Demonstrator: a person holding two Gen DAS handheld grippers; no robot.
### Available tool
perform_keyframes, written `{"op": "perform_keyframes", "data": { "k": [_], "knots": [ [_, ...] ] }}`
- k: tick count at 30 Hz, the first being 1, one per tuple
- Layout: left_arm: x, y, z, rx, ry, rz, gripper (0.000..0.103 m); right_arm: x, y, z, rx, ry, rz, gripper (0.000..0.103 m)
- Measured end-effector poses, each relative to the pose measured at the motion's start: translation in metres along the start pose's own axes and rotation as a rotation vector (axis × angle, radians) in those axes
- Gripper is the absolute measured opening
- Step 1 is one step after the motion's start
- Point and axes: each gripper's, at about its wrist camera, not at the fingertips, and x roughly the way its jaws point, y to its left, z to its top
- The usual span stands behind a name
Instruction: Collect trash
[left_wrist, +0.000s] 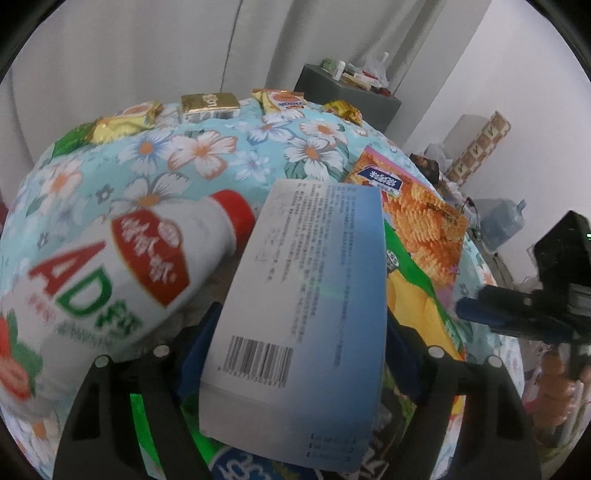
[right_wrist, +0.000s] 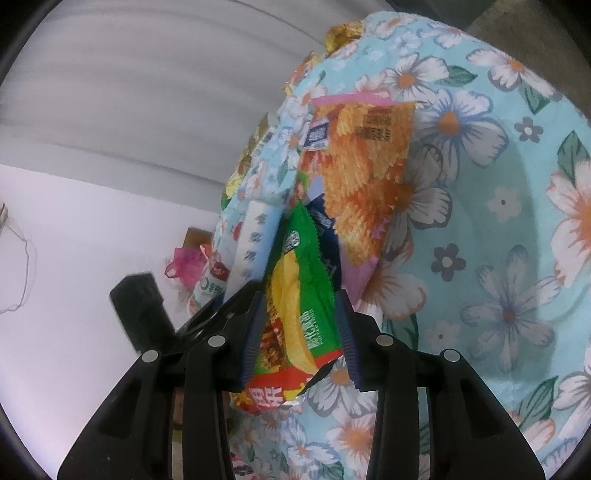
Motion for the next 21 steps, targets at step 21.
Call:
{"op": "perform_keyframes", "data": {
  "k": [21],
  "knots": [
    [-0.08, 0.013, -0.053, -0.118, -0.182, -0.05, 0.075, -0.013, 0.015, -0.032, -0.112, 0.011, 0.02, 0.0]
  ]
}}
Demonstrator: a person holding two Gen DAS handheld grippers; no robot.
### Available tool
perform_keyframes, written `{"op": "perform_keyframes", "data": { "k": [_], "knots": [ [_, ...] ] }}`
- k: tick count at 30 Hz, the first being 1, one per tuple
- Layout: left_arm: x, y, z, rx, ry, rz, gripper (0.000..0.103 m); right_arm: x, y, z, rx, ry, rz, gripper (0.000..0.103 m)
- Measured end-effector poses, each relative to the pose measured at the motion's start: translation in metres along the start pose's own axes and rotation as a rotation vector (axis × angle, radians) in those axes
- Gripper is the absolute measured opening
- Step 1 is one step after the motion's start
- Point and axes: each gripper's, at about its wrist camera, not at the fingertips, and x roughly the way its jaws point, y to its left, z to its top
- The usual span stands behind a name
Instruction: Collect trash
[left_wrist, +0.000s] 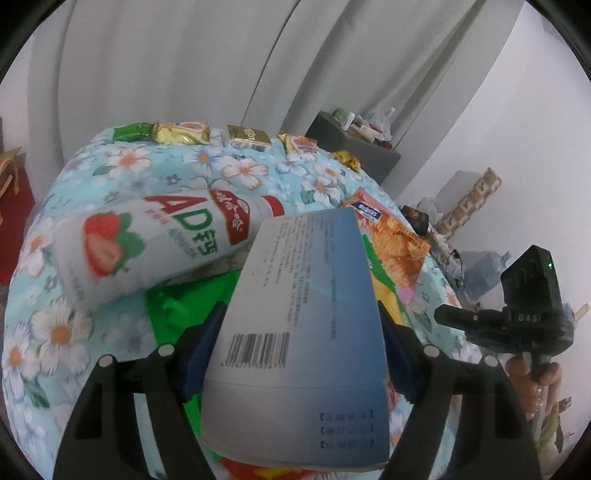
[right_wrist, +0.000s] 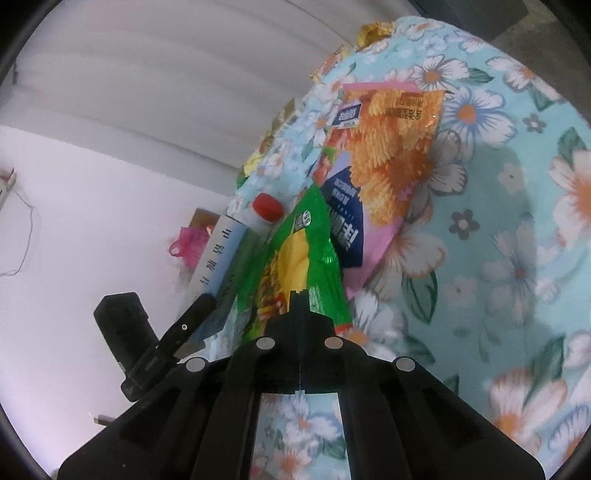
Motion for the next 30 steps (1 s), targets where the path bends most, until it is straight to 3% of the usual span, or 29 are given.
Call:
{"op": "perform_keyframes", "data": {
  "k": [5, 6, 8, 10, 11, 13, 14, 15, 17, 22, 30],
  "knots": [
    [-0.003, 0.001, -0.02, 0.001, 0.014, 0.039, 0.074, -0.009, -0.012, -0.003, 0.042, -0.012, 0.02, 0.006],
    [-0.002, 0.002, -0.024, -0.007, 0.022, 0.046, 0.074, -0.007, -0.014, -0.002, 0.058, -0.004, 0.021, 0.011],
    [0.001, 0.005, -0.033, -0.024, 0.033, 0.068, 0.074, 0.001, -0.015, -0.001, 0.061, 0.01, 0.008, 0.047],
    [0.003, 0.006, -0.04, -0.026, 0.033, 0.096, 0.074, 0.015, -0.013, -0.001, 0.054, 0.043, -0.01, 0.055],
    [0.002, 0.007, -0.043, -0.033, 0.028, 0.099, 0.074, 0.024, -0.013, -0.002, 0.051, 0.069, -0.019, 0.055],
    [-0.001, 0.007, -0.046, -0.036, 0.022, 0.107, 0.074, 0.033, -0.013, -0.004, 0.055, 0.089, -0.033, 0.037],
    [-0.002, 0.007, -0.047, -0.037, 0.02, 0.109, 0.074, 0.038, -0.012, -0.006, 0.052, 0.101, -0.033, 0.018],
    [-0.003, 0.007, -0.049, -0.037, 0.019, 0.112, 0.074, 0.039, -0.012, -0.009, 0.046, 0.111, -0.04, 0.01],
    [-0.006, 0.005, -0.053, -0.033, 0.019, 0.115, 0.074, 0.038, -0.011, -0.014, 0.028, 0.105, -0.049, 0.004],
    [-0.017, -0.002, -0.057, -0.029, 0.01, 0.094, 0.073, 0.02, -0.005, -0.033, -0.024, 0.089, -0.058, 0.002],
    [-0.026, -0.04, -0.053, 0.014, 0.007, -0.015, 0.073, -0.034, -0.026, -0.068, -0.024, 0.044, -0.104, 0.002]
  ]
}}
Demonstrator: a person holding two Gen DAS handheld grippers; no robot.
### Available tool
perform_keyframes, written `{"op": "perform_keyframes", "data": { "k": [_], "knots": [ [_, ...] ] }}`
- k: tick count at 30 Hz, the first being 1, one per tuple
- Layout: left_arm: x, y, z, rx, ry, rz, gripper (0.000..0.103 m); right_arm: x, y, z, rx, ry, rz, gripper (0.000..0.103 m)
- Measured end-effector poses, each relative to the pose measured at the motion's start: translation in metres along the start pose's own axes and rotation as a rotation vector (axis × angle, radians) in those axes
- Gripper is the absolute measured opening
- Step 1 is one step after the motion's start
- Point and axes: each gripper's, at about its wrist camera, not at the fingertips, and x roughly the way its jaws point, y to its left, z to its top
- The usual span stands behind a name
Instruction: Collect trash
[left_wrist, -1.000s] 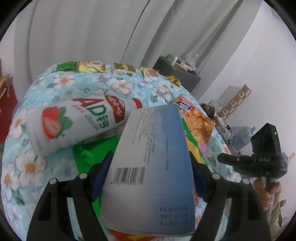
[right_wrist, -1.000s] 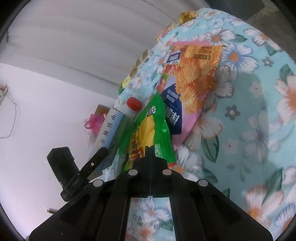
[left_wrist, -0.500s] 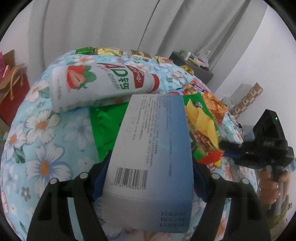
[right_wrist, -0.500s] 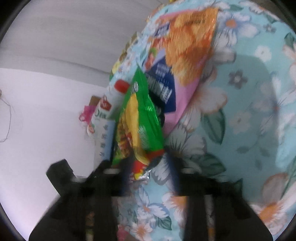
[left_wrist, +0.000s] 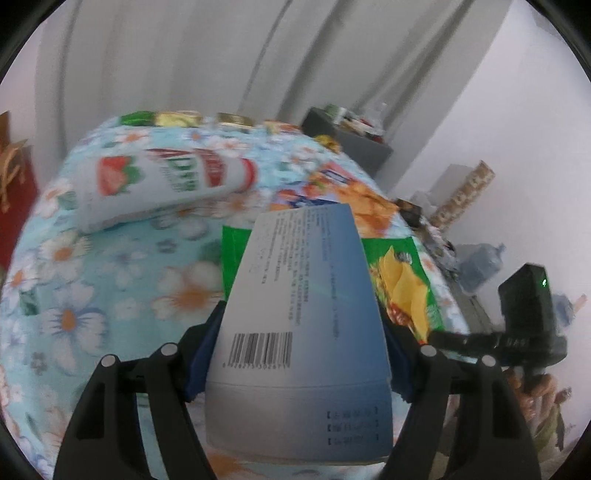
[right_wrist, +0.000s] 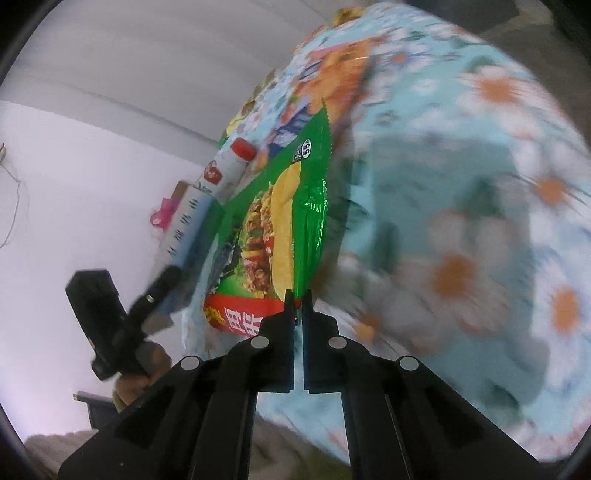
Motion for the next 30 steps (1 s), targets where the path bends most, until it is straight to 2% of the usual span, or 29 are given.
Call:
{"op": "perform_keyframes", "data": {
  "k": [4, 6, 9, 11, 12, 17, 22, 26, 30],
  "knots": [
    [0.025, -0.034, -0.008, 0.093, 0.073, -0.02, 0.073, -0.029, -0.023, -0.013, 0.052, -0.042, -0.017, 0.002],
    [0.039, -0.049, -0.015, 0.159, 0.125, -0.002, 0.074, -0.038, -0.034, -0.018, 0.086, -0.058, -0.031, 0.008],
    [0.049, -0.062, -0.021, 0.224, 0.162, 0.034, 0.078, -0.048, -0.044, -0.022, 0.11, -0.081, -0.05, 0.036],
    [0.051, -0.064, -0.02, 0.23, 0.175, 0.033, 0.086, -0.054, -0.05, -0.021, 0.123, -0.093, -0.038, 0.048],
    [0.05, -0.062, -0.02, 0.223, 0.175, 0.031, 0.088, -0.054, -0.053, -0.018, 0.132, -0.099, -0.021, 0.05],
    [0.05, -0.057, -0.008, 0.177, 0.16, 0.026, 0.09, -0.055, -0.074, -0.002, 0.169, -0.088, 0.04, 0.053],
    [0.058, -0.068, -0.004, 0.222, 0.145, 0.009, 0.09, -0.042, -0.078, 0.018, 0.17, -0.061, 0.076, 0.053],
    [0.076, -0.069, -0.006, 0.24, 0.176, 0.059, 0.078, -0.034, -0.079, 0.029, 0.168, -0.032, 0.087, 0.053],
    [0.082, -0.068, -0.008, 0.246, 0.174, 0.069, 0.077, -0.035, -0.072, 0.027, 0.144, -0.003, 0.062, 0.05]
  ]
}}
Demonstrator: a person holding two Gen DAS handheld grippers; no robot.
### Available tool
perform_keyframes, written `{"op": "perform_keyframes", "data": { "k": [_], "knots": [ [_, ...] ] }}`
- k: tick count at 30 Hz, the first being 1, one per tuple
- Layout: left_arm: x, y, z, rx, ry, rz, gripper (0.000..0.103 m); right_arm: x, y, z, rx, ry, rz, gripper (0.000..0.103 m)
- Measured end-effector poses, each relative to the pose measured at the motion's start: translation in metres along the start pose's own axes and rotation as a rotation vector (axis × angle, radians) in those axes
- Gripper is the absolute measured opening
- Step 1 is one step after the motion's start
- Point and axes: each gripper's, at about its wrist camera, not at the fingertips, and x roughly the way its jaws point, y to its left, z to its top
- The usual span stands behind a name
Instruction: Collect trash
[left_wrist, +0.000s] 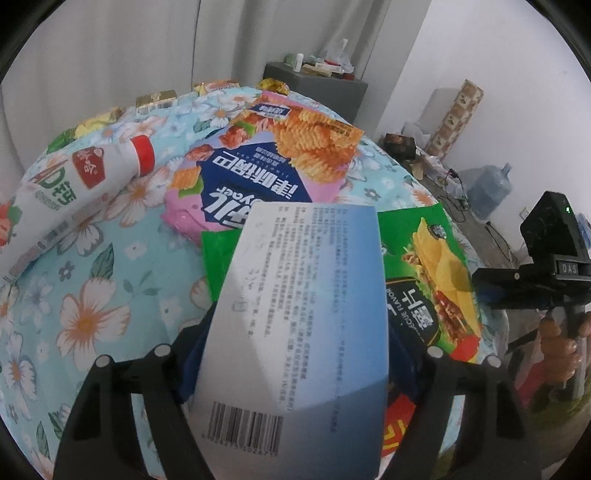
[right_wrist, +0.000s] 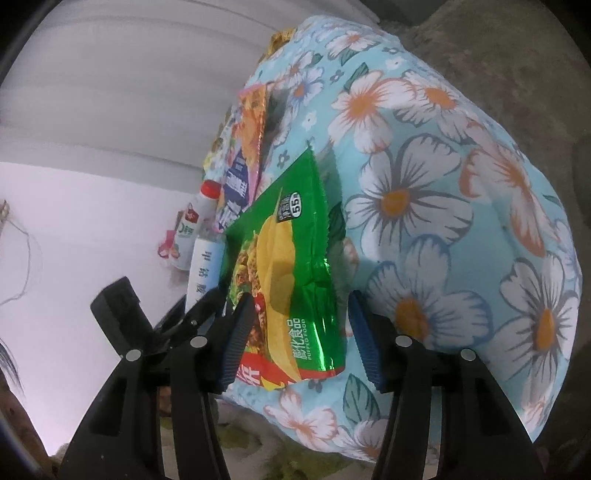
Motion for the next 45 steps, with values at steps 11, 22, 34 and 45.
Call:
{"op": "perform_keyframes", "data": {
  "k": [11, 22, 34, 45],
  "knots": [
    [0.003, -0.005, -0.002, 0.037, -0.008, 0.031, 0.075, 0.018, 0.013, 0.003, 0.006, 0.039, 0.017, 0.04],
    [0.003, -0.006, -0.003, 0.043, -0.01, 0.038, 0.075, 0.013, 0.012, -0.001, 0.004, 0.028, -0.014, 0.031],
    [0.004, -0.007, -0.003, 0.045, -0.013, 0.048, 0.074, 0.024, 0.016, -0.003, 0.01, 0.063, 0.027, 0.03],
    [0.004, -0.008, -0.004, 0.044, -0.014, 0.051, 0.074, 0.039, 0.021, 0.001, 0.023, 0.058, 0.02, 0.024]
  ]
}}
